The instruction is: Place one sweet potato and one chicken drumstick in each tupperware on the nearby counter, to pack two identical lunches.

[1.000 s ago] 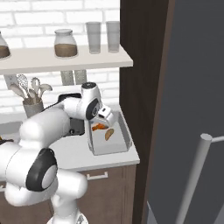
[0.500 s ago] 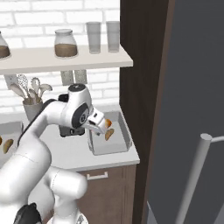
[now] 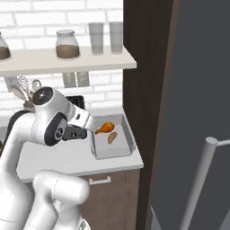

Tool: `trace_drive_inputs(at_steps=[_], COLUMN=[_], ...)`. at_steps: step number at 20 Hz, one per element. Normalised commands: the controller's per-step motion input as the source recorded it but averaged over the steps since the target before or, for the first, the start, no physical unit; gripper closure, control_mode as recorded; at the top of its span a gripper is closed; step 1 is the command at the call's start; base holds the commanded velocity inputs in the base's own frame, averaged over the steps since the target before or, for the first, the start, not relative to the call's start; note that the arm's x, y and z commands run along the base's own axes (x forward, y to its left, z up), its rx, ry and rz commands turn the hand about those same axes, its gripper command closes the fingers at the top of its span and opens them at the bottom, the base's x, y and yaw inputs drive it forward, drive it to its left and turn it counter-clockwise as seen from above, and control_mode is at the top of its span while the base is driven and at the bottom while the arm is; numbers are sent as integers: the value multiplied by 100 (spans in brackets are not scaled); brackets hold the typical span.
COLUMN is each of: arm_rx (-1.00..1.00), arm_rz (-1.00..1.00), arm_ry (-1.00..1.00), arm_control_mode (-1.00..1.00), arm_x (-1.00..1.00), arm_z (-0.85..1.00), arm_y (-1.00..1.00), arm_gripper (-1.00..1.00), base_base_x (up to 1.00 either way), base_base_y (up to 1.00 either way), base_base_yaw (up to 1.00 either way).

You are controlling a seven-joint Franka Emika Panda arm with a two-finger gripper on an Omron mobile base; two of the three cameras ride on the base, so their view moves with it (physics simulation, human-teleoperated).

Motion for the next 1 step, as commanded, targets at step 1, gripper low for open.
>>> trace_drive_inputs(at_steps=[1], arm_rx=[0], arm_rz=[10], arm_ry=[-25], arm_control_mode=[-100], arm_x=[-52], arm_z=[76], arm_y=[0], arm_gripper=[-100], base_base_x=[0], base_base_y=[0], base_base_yaw=[0])
